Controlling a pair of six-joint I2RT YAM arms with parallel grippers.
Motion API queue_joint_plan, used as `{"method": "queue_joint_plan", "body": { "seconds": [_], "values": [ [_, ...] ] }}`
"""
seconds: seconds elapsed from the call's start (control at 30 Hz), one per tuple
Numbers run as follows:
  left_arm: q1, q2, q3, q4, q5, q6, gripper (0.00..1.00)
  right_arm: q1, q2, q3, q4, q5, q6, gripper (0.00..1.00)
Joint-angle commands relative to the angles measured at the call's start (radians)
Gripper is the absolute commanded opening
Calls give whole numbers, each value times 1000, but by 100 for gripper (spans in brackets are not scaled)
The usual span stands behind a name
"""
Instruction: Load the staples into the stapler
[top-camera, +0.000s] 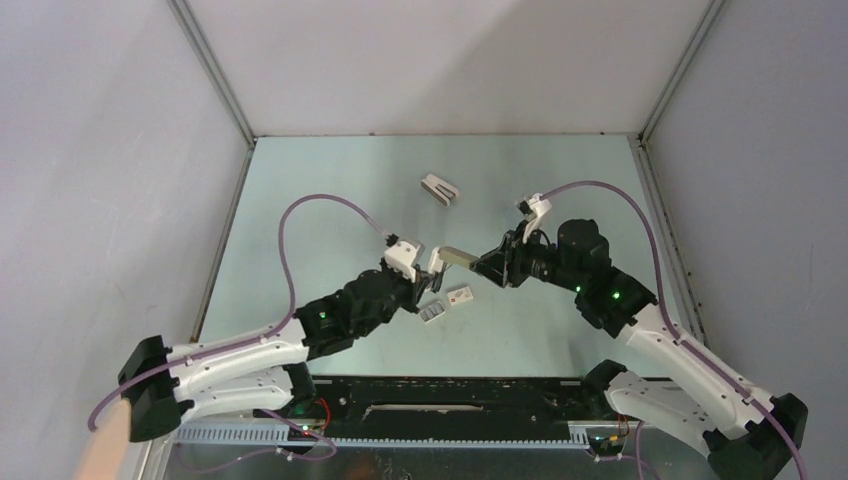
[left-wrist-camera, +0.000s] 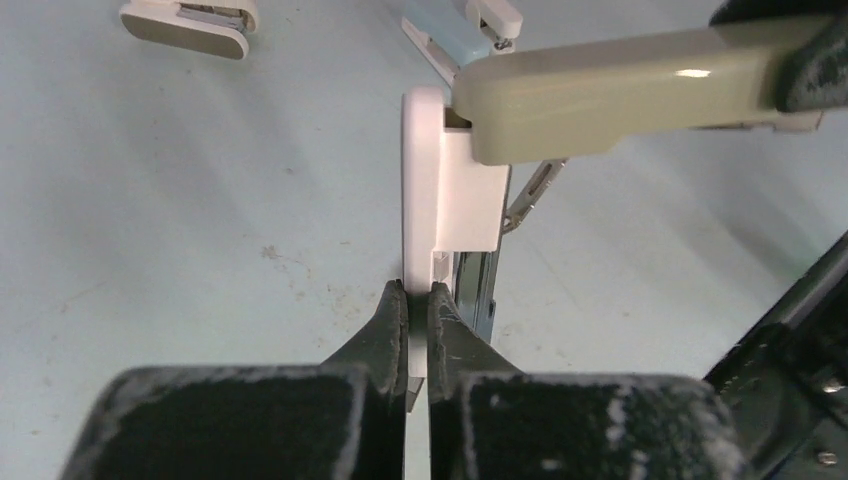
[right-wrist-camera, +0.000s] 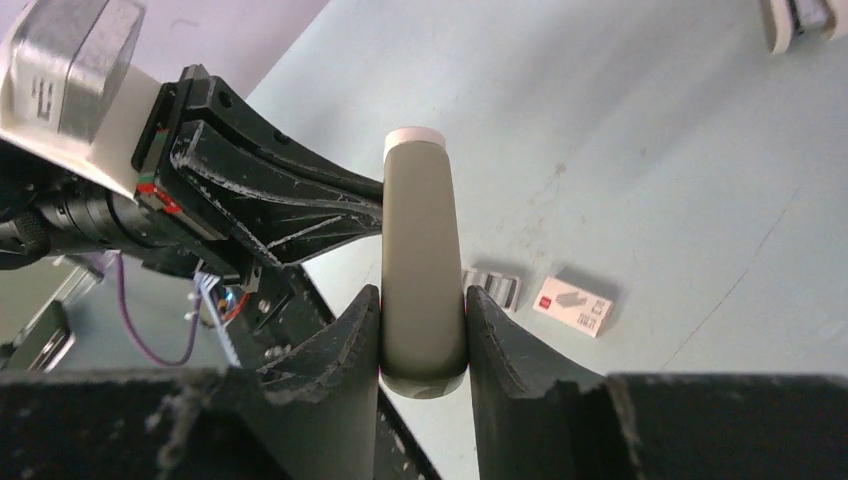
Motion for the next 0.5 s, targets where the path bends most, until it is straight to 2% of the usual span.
{"method": "queue_joint_plan", "body": {
  "seconds": [0.0, 0.2, 0.47],
  "values": [
    [-86, 45, 31, -138, -298, 203, 0, -109, 20, 108, -161, -146, -48, 0],
    [-213, 111, 29, -147, -392, 330, 0, -187, 60, 160, -209, -249, -60, 0],
    [-228, 85, -13, -128, -402, 377, 0, -197, 118, 170, -208, -305, -89, 0]
  ]
}}
